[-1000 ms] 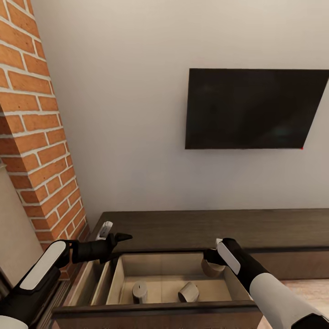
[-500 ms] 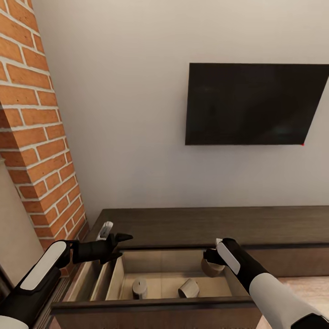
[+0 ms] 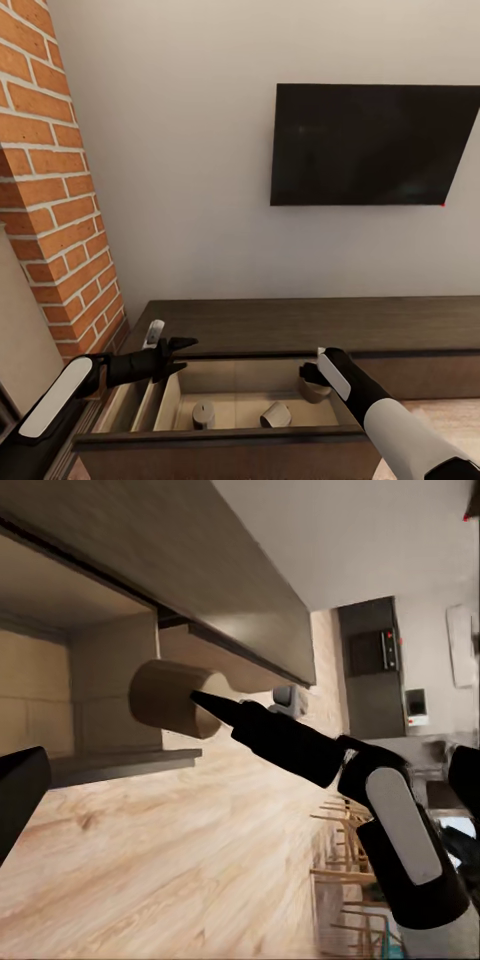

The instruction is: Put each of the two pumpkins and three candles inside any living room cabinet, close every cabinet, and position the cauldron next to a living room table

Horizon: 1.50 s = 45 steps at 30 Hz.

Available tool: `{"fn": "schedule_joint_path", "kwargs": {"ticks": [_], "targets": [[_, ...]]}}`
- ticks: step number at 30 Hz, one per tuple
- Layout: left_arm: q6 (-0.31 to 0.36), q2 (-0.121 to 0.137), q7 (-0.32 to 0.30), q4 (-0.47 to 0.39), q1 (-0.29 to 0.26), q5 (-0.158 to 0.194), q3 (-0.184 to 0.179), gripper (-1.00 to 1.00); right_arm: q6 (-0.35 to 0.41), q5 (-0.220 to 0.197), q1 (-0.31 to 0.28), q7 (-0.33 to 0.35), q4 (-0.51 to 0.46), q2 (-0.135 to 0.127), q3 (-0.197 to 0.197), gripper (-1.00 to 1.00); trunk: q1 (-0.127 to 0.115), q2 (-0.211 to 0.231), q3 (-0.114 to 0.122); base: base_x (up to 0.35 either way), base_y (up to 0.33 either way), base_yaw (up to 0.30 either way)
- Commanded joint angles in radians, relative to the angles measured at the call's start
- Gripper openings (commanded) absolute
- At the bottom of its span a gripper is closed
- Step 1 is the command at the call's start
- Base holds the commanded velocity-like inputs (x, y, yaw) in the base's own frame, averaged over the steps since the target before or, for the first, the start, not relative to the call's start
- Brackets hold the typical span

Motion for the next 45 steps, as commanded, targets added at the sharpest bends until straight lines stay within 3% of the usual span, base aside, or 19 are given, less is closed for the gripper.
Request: {"fn": "schedule_joint_path", "kwargs": {"ticks": [1,5,15,27,45], "targets": [[0.001,0.001,-0.003,-0.007,0.002,0.010,-0.001,1.00,-0.005,-0.016,-0.001,-0.025,-0.002,-0.001,0.007,-1.00,0.004,-0.008,-0.004,0.000,0.000,0.000],[0.001,0.002,-0.024,-0.022,0.009,0.011,-0.001,1.00,-0.014,-0.017,-0.001,-0.061,-0.002,0.000,0.007,-1.00,0.019,-0.036,-0.017,0.000,0.000,0.000],[0.001,0.002,-0.028,-0.045,0.015,0.010,-0.003,1.00,-0.017,-0.017,-0.001,-0.065,-0.002,0.000,0.007,-1.00,0.019,-0.036,-0.017,0.014,0.000,0.000],[0.001,0.001,-0.027,-0.047,0.017,0.008,-0.040,1.00,-0.016,-0.017,-0.001,-0.065,-0.002,0.000,0.007,-1.00,0.019,-0.036,-0.017,0.066,-0.054,0.000],[0.001,0.001,-0.027,-0.047,0.017,0.007,-0.044,1.00,-0.016,-0.017,-0.001,-0.065,-0.002,0.000,0.007,-1.00,0.019,-0.036,-0.017,0.033,-0.117,0.000]]}}
